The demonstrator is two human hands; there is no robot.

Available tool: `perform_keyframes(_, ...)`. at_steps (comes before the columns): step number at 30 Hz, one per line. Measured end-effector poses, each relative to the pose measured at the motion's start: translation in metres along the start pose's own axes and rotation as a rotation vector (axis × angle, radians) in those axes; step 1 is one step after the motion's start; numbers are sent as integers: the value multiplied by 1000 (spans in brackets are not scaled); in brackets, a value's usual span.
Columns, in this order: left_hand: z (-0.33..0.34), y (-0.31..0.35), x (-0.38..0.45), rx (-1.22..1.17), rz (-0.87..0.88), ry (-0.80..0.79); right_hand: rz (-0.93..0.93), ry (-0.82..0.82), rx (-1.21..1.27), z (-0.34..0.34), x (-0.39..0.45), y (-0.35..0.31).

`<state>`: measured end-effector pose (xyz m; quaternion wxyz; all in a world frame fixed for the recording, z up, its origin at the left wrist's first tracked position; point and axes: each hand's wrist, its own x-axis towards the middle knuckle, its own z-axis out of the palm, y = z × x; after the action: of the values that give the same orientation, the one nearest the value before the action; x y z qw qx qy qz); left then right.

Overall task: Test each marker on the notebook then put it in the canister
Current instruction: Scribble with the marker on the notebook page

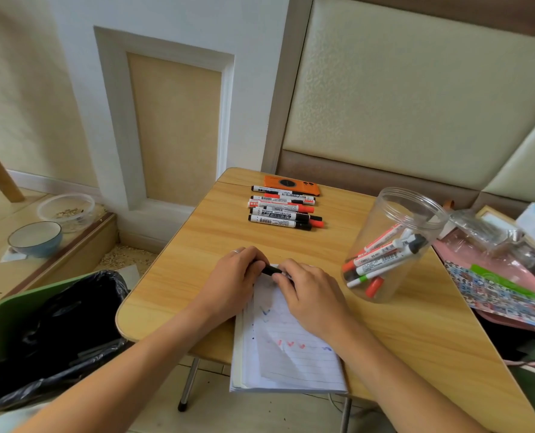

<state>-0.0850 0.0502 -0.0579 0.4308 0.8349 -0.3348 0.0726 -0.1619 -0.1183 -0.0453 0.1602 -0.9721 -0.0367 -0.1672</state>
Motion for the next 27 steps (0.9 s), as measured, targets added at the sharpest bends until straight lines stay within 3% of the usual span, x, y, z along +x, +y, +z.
perform_keyframes(15,-16,7,6,-119,-166,39,57,-38,129,-10,1,3)
perform_keyframes(21,-21,-9,24,8,-262,129,72,-5,152,-12,-1,8)
perform_keyframes(27,-5,-16,37,157,-214,124,70,-10,153,-11,-2,7)
